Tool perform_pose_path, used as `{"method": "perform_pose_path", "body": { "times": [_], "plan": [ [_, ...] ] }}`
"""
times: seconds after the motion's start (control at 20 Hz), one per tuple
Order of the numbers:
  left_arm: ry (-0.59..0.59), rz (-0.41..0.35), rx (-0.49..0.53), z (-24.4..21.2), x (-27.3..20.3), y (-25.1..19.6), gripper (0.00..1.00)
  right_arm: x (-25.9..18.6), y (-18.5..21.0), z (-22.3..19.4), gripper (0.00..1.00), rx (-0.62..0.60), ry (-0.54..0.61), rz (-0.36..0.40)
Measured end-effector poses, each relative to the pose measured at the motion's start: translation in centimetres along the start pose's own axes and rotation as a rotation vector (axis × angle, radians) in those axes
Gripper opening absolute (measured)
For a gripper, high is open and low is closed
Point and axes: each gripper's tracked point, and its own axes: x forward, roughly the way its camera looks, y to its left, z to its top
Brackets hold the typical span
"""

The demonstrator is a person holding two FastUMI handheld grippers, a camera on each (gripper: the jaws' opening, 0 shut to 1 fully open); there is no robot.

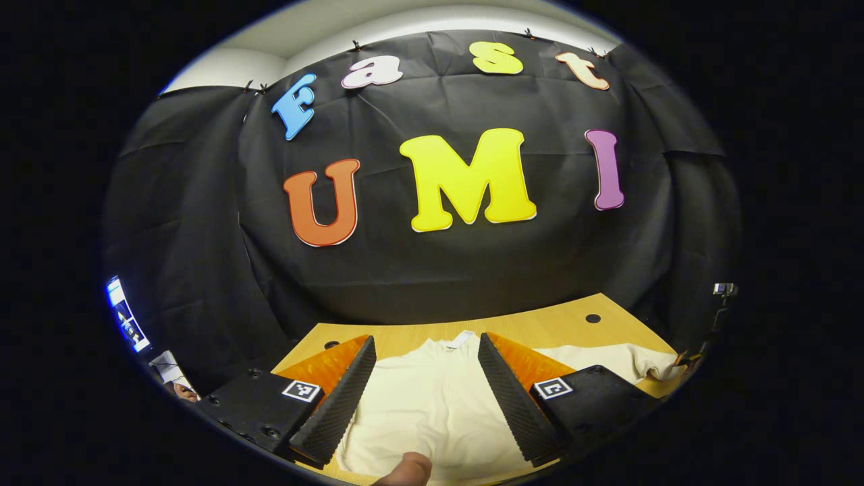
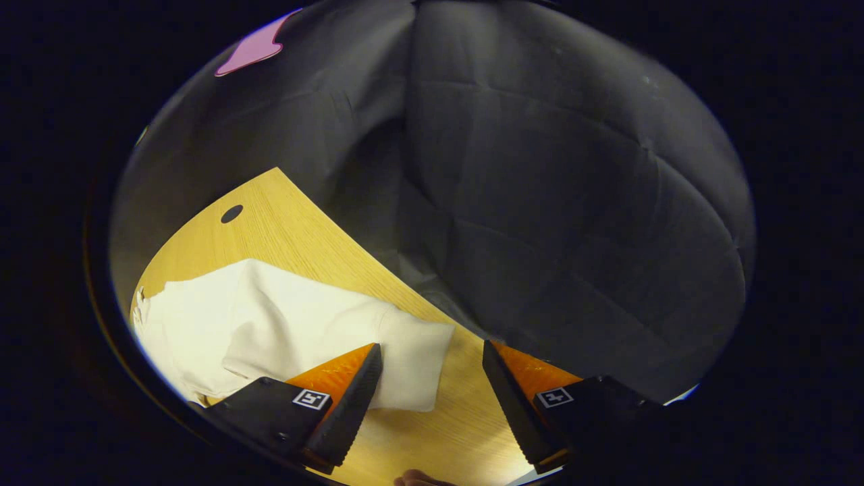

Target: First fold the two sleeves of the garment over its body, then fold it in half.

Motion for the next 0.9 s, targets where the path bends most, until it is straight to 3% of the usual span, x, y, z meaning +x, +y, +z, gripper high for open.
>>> {"method": "perform_pose_path", "body": {
  "times": [0.2,0.3,0.45,0.5,0.7,0.75,0.8,0.9],
  "plan": [
    [-0.007,0.024,0.010,0.6,-0.4,-0.8,0.98,0.0,0.5,-0.8,0.92,0.058,0.121,0.023],
    [0.003,0.027,0.024,0.1,-0.9,-0.7,0.98,0.2,0.6,-0.6,0.84,0.039,0.155,0.028],
    [0.006,0.032,0.017,-0.1,-0.7,0.5,0.98,0.5,1.6,-0.7,0.81,0.004,0.199,0.064],
    [0.013,0.032,0.013,-0.3,-0.6,0.9,0.98,0.5,1.6,-0.7,0.67,-0.008,0.214,0.062],
    [0.038,0.031,-0.012,-1.7,-1.1,2.8,0.99,0.2,1.7,-0.3,0.59,0.045,0.254,0.065],
    [0.056,0.032,-0.006,-2.3,-1.2,3.3,0.98,0.2,2.0,-0.3,0.61,0.050,0.258,0.075],
    [0.078,0.036,-0.001,-3.1,-1.2,3.9,0.98,0.0,2.0,-0.2,0.45,0.046,0.264,0.074],
    [0.098,0.036,-0.006,-3.9,-1.6,4.9,0.98,0.4,2.2,-0.3,0.41,0.047,0.269,0.078]
  ]
}}
